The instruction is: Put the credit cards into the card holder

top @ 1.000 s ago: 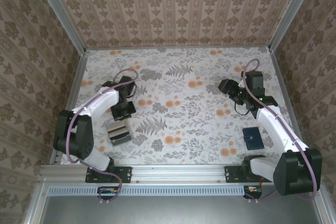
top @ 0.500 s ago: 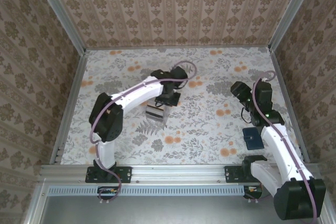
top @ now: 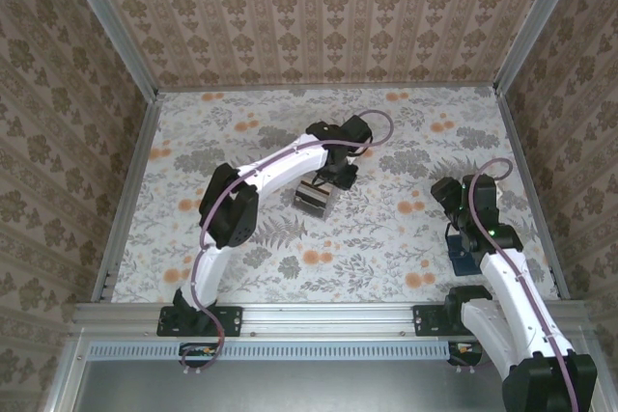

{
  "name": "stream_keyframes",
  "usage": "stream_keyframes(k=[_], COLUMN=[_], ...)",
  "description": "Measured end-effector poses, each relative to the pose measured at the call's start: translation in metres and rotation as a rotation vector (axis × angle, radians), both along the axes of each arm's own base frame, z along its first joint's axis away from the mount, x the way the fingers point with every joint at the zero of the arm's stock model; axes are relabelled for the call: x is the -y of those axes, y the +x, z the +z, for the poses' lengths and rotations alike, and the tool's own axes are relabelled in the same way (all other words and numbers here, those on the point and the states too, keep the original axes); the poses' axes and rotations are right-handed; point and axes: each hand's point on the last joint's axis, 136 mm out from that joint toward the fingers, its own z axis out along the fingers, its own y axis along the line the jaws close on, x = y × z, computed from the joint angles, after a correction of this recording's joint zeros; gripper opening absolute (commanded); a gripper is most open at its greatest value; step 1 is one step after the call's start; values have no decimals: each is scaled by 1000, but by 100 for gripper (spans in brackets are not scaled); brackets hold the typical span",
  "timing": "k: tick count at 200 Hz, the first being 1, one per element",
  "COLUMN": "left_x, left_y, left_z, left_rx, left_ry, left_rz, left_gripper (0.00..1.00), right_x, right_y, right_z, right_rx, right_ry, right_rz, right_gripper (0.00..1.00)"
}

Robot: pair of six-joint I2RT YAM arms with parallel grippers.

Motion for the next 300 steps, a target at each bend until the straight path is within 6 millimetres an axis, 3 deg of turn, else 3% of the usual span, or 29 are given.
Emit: stream_keyframes(k=[13, 28, 57, 91, 106, 118, 136, 162, 183, 195, 210, 220, 241, 262, 285, 300], left_x=[4, 5, -6, -46, -76, -101, -133, -171, -189, -194, -196, -198, -205, -212, -220, -222], left_y=[4, 6, 4, -6, -7, -4, 3, 11, 11, 10, 4, -3, -15, -22, -31, -36], left_z=[4, 7, 32, 101, 130, 140, 138, 105, 88, 86, 84, 82, 78, 75, 74, 74], left_rx=[20, 34, 67, 149, 193, 214, 219, 171, 129, 126, 119, 110, 94, 91, 95, 97], left_ry=[-15, -16, -44, -174, -262, -312, -353, -339, -323, -329, -347, -359, -375, -381, -387, -395], left_rz=[-12, -32, -38, 9, 65, 116, 189, 282, 329, 340, 346, 352, 372, 396, 413, 424], left_gripper=[40, 53, 58, 65, 67, 68, 69, 74, 78, 78, 78, 79, 79, 80, 80, 82], right_x=[5, 12, 32, 52, 56, 57, 54, 44, 36, 27, 19, 9, -35, -91, -142, -159], right_y=[-9, -21, -43, -59, -64, -68, -72, -71, -70, -69, -64, -51, -10, 28, 47, 48], right_z=[-11, -22, -37, -39, -37, -39, -48, -67, -88, -103, -110, -109, -104, -97, -91, -87], right_rx=[-74, -157, -278, -352, -373, -402, -462, -550, -610, -646, -678, -656, -578, -494, -455, -443], right_ry=[-15, -22, -36, -34, -25, -18, -1, 42, 74, 105, 106, 99, 101, 123, 130, 127], right_rz=[-22, -74, -213, -342, -379, -392, -384, -345, -307, -242, -169, -97, 105, 311, 488, 551], right_gripper=[78, 81, 83, 85, 85, 85, 85, 86, 81, 72, 71, 71, 71, 71, 71, 71])
